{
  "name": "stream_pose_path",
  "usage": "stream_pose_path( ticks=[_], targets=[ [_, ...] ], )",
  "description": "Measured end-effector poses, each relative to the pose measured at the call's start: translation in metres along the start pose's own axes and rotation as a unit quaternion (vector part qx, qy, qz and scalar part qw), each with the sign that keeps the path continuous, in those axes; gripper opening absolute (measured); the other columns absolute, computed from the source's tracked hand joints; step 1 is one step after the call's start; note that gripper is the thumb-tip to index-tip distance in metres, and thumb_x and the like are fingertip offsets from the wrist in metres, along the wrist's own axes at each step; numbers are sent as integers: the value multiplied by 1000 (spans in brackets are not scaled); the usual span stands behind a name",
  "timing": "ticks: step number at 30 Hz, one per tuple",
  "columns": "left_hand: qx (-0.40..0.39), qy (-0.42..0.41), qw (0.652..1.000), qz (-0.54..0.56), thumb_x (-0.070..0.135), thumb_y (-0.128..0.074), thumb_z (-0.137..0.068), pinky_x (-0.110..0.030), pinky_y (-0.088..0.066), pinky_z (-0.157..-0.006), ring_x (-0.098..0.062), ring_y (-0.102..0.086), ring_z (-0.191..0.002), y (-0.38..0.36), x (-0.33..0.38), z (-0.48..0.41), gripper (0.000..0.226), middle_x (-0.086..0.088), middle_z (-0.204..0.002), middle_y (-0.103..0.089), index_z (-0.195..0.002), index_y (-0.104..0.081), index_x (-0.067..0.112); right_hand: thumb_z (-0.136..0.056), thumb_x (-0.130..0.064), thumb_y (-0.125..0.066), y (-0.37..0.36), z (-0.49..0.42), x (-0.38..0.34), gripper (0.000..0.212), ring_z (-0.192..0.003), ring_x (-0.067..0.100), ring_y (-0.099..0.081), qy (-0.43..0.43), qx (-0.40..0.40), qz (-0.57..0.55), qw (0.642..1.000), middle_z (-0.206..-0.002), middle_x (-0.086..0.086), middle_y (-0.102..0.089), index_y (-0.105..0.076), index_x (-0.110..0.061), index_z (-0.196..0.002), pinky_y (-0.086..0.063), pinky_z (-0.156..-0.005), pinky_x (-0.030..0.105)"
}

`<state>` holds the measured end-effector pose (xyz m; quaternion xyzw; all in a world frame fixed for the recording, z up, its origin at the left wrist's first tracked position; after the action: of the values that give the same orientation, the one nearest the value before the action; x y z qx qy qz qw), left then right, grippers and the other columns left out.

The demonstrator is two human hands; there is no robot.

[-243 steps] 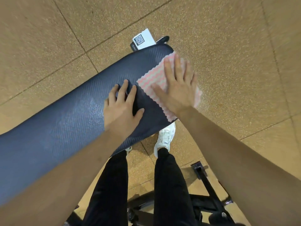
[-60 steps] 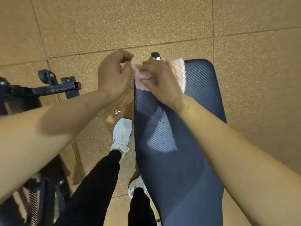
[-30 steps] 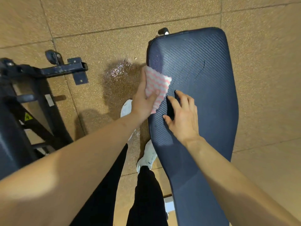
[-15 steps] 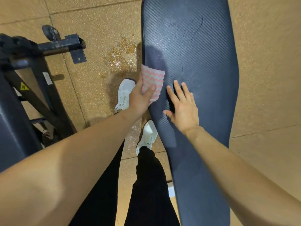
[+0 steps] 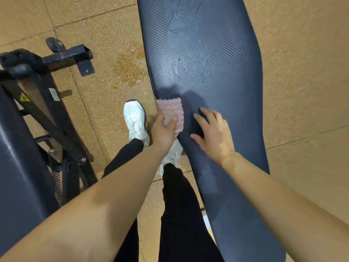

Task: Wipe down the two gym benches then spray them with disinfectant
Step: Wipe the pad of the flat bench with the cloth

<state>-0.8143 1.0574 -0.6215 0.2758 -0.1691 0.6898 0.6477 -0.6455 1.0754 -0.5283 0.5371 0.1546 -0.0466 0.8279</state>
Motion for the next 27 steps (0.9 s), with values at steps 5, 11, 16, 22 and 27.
stream_pose_path(
  ticks=[5, 11, 16, 22, 27],
  targets=[
    [-23, -12, 996, -81, 50, -65, -87, -56, -58, -91, -27, -73, -100, -15, -23, 42, 45, -2, -107, -75, -128, -61, 32, -86, -51, -70, -42, 71, 14, 85, -151, 37, -25, -14, -60, 64, 996, -166, 10, -26, -35, -18, -157, -32, -118, 56],
    [-69, 14, 989, -131, 30, -63, -99, -29, -56, -85, -13, -69, -95, -26, -43, 71, 31, 4, -104, -71, -128, -65, 19, -88, -53, -68, -52, 81, 23, 88, -154, 36, -20, -10, -45, 47, 998, -166, 14, -23, -33, -13, -157, -23, -122, 58],
    [-95, 25, 985, -143, 33, -65, -96, -40, -57, -94, -19, -68, -97, -35, -67, 94, 29, -2, -104, -71, -118, -68, 15, -79, -33, -84, -50, 113, 27, 79, -138, 40, -43, -39, 4, -12, 999, -152, 20, -45, -50, -4, -145, -42, -111, 53],
    [-118, 29, 981, -153, 27, -62, -102, -25, -59, -75, -18, -72, -92, -52, -116, 130, 24, -2, -99, -73, -122, -68, 17, -82, -29, -81, -76, 217, 36, 68, -134, 38, -44, -127, 14, -16, 992, -149, 15, -48, -54, -10, -142, -44, -105, 55],
    [-134, 16, 975, -175, 27, -67, -97, -34, -61, -82, -20, -73, -91, -58, -160, 157, 19, -3, -97, -74, -113, -70, 16, -88, -42, -74, -126, 280, 42, 90, -154, 36, -14, -147, -70, 13, 987, -169, 8, -15, -24, -23, -161, -27, -120, 60]
  ],
)
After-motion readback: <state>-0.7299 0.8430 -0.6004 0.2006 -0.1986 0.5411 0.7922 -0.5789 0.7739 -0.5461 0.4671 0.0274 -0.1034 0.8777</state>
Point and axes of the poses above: each hand's wrist, its own z-axis away from the middle knuckle, its own y-axis out of the back of the hand, x = y × z, the point moved 6 cm from there along -z, towards the middle knuckle
